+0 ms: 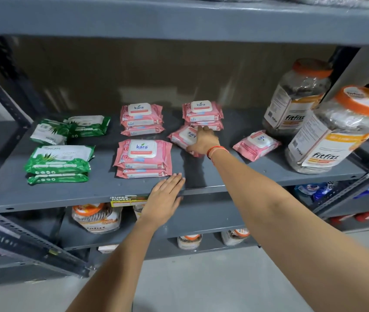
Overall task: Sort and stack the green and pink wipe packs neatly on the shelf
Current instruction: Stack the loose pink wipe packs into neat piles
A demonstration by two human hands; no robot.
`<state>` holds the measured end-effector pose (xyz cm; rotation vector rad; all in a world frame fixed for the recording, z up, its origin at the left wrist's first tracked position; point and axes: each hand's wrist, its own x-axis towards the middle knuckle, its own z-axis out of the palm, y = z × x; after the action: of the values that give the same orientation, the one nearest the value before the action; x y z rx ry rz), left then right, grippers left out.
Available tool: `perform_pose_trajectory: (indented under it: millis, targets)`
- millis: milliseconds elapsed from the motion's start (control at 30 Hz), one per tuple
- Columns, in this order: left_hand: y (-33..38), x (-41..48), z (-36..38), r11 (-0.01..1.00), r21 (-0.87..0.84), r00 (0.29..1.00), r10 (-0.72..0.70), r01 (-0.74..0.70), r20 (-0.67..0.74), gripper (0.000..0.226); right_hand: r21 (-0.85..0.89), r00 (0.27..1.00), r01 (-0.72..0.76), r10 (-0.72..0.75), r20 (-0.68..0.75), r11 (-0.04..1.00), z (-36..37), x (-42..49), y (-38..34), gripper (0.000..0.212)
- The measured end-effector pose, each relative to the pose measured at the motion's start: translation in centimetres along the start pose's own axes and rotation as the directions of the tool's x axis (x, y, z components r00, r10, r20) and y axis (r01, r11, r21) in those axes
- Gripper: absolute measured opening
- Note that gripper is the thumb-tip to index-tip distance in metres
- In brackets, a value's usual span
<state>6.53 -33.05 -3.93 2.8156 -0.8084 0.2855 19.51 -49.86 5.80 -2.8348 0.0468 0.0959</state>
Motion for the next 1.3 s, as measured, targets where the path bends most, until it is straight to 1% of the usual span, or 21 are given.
perform_pose_trajectory:
  millis: [100, 200, 300, 367, 467, 567, 633, 700, 733, 800, 833, 900, 967, 1033, 1067, 1133, 1200, 1233, 1300]
  targets:
    - [0.0, -0.1, 0.1, 1.000, 0.013, 1.000, -0.008, 0.008, 0.014, 0.052, 0.033, 1.000, -0.014, 0.014, -0.001, 0.999, 0.0, -0.1, 0.1, 0.076]
    - [-0.1, -0.1, 0.0, 1.000, 0.015, 1.000, 0.006, -0.006, -0.007, 0.052, 0.101, 0.999, -0.032, 0.034, -0.019, 0.994, -0.2, -0.6, 0.9, 0.069]
    - [0.0, -0.1, -0.1, 0.999, 0.035, 1.000, 0.009, -0.009, -0.010, 0.053, 0.150, 0.998, -0.027, 0.036, -0.060, 0.988, -1.0, -1.8, 2.3, 0.073]
    - [0.1, -0.1, -0.1, 0.999, 0.043, 1.000, 0.000, 0.000, -0.006, 0.053, 0.152, 0.997, -0.049, 0.058, -0.057, 0.987, -1.7, -2.9, 3.3, 0.072]
    - [0.1, -0.1, 0.0, 0.999, 0.052, 1.000, -0.012, 0.012, 0.000, 0.054, 0.127, 0.995, -0.091, 0.096, -0.029, 0.988, -1.7, -4.8, 4.8, 0.071]
    - [0.1, -0.1, 0.0, 0.999, 0.054, 1.000, -0.008, 0.007, 0.010, 0.056, 0.085, 0.993, -0.116, 0.115, 0.008, 0.990, -0.9, -6.5, 5.9, 0.078]
    - [0.1, -0.2, 0.0, 0.999, 0.050, 1.000, -0.004, 0.004, 0.013, 0.056, 0.097, 0.992, -0.121, 0.117, 0.045, 0.988, -1.1, -6.9, 6.2, 0.083]
    - [0.0, -0.1, 0.1, 0.999, 0.048, 1.000, -0.002, 0.001, 0.014, 0.057, 0.122, 0.994, -0.078, 0.067, 0.087, 0.990, -2.3, -6.9, 6.2, 0.090]
    - [0.0, -0.1, 0.2, 0.999, 0.048, 1.000, 0.000, 0.000, 0.013, 0.058, 0.115, 0.994, -0.019, 0.006, 0.108, 0.993, -3.0, -6.9, 6.1, 0.090]
    - [-0.1, -0.1, 0.3, 0.999, 0.043, 1.000, 0.000, -0.001, 0.015, 0.059, 0.051, 0.973, 0.129, -0.136, 0.187, 0.990, -4.0, -6.8, 5.8, 0.082]
    - [-0.2, -0.1, 0.3, 0.999, 0.040, 1.000, -0.001, 0.001, 0.015, 0.060, 0.013, 0.953, 0.183, -0.181, 0.245, 0.983, -4.1, -6.8, 5.7, 0.076]
    - [-0.1, -0.1, 0.3, 0.999, 0.038, 1.000, 0.000, -0.001, 0.012, 0.061, -0.019, 0.928, 0.207, -0.190, 0.320, 0.978, -3.9, -6.8, 5.5, 0.069]
    - [-0.1, 0.0, 0.3, 0.999, 0.044, 1.000, 0.007, -0.007, 0.004, 0.059, -0.010, 0.937, 0.183, -0.171, 0.304, 0.983, -3.6, -6.9, 5.5, 0.065]
    - [-0.2, -0.1, 0.4, 0.998, 0.051, 1.000, 0.024, -0.024, -0.003, 0.057, -0.054, 0.960, 0.167, -0.150, 0.236, 0.984, -3.3, -7.3, 5.1, 0.059]
    - [-0.2, -0.2, 0.4, 0.998, 0.057, 0.999, 0.033, -0.033, 0.001, 0.061, -0.099, 0.975, 0.146, -0.126, 0.183, 0.984, -3.1, -7.7, 4.7, 0.057]
    - [-0.2, -0.2, 0.4, 0.997, 0.058, 0.999, 0.043, -0.044, 0.022, 0.068, -0.176, 0.998, 0.040, -0.029, 0.064, 0.983, -2.2, -8.5, 3.7, 0.054]
    - [-0.3, -0.2, 0.4, 0.998, 0.054, 0.998, 0.042, -0.044, 0.047, 0.072, -0.194, 0.995, -0.101, 0.096, -0.035, 0.976, -1.1, -9.1, 2.6, 0.055]
    - [-0.3, -0.3, 0.4, 0.997, 0.056, 0.998, 0.043, -0.046, 0.051, 0.073, -0.177, 0.988, -0.152, 0.144, -0.054, 0.972, -0.8, -9.0, 2.3, 0.056]
    - [-0.3, -0.3, 0.3, 0.996, 0.067, 0.997, 0.048, -0.052, 0.057, 0.074, -0.101, 0.979, -0.202, 0.203, -0.009, 0.974, -1.4, -8.8, 2.2, 0.058]
